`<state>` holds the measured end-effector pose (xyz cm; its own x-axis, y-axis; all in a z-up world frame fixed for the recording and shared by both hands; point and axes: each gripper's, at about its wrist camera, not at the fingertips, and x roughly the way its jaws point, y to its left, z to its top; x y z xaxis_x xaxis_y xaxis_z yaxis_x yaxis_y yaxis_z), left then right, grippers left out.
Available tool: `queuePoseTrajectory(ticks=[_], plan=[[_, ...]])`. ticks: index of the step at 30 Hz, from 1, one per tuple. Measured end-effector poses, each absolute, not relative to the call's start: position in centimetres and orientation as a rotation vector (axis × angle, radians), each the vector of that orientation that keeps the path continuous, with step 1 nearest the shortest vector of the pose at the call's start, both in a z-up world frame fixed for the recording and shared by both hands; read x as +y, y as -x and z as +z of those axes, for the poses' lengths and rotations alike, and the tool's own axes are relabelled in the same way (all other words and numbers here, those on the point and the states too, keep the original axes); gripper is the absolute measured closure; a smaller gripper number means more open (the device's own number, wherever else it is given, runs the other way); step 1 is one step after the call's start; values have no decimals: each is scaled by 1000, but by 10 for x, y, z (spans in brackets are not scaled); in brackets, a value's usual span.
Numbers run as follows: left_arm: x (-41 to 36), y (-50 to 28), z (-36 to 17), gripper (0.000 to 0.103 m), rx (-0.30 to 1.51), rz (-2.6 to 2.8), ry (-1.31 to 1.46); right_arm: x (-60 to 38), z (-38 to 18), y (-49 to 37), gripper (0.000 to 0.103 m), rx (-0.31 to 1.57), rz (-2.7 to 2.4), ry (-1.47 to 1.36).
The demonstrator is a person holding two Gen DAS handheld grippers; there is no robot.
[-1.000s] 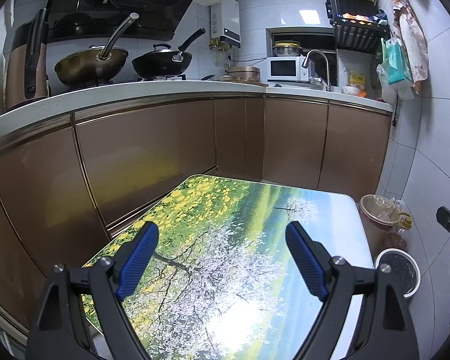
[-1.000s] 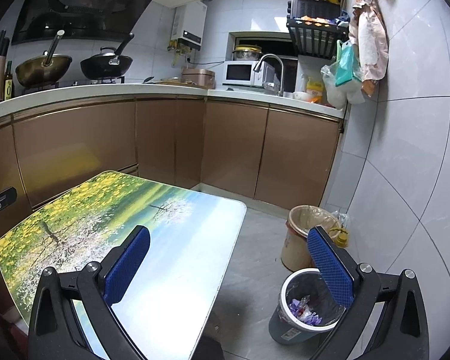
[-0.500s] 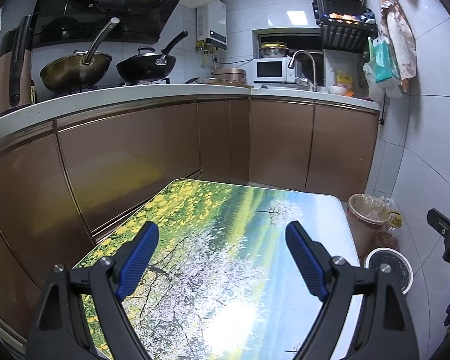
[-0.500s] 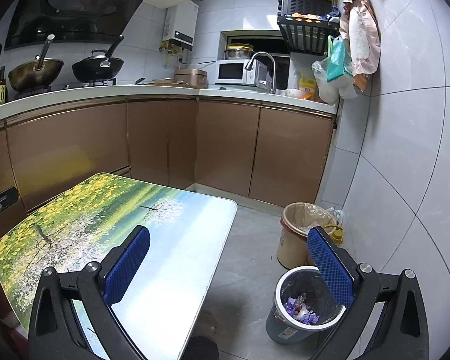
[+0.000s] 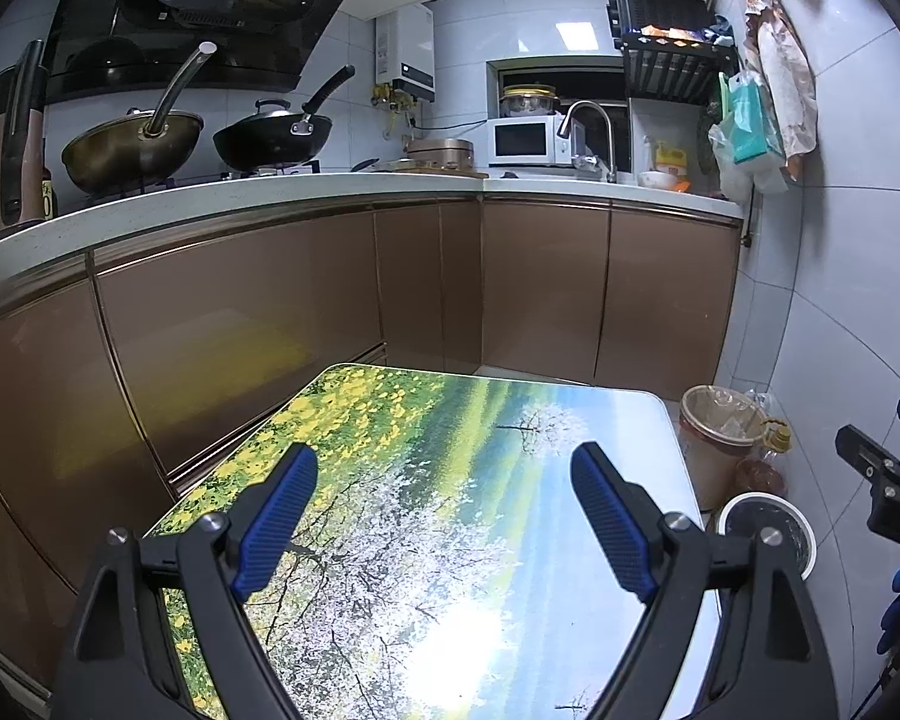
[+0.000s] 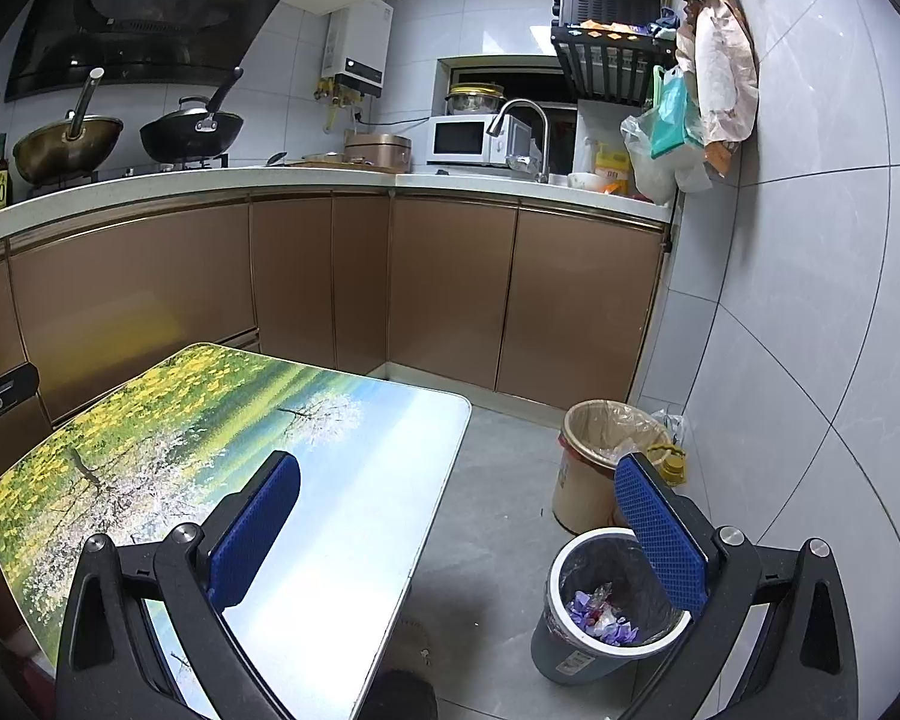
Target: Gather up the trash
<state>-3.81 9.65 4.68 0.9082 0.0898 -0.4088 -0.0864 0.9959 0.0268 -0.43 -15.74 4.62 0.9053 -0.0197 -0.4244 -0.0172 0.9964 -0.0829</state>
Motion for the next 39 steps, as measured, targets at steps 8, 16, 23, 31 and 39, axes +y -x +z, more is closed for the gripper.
queuePoseTrajectory(ticks=[8, 16, 23, 31, 39], plan=[[94, 35, 44, 17, 427, 78, -18, -157, 44, 3, 0, 450, -8, 87], [92, 34, 42, 17, 432, 73, -27, -157, 45, 2, 0, 455, -19, 90], [94, 35, 40, 17, 440, 72, -18, -156, 45, 3, 0, 457, -26, 90], [92, 35, 39, 17, 444, 69, -27, -156, 44, 2, 0, 462, -24, 91], [91, 34, 39, 17, 448, 67, -27, -159, 44, 2, 0, 461, -26, 88]])
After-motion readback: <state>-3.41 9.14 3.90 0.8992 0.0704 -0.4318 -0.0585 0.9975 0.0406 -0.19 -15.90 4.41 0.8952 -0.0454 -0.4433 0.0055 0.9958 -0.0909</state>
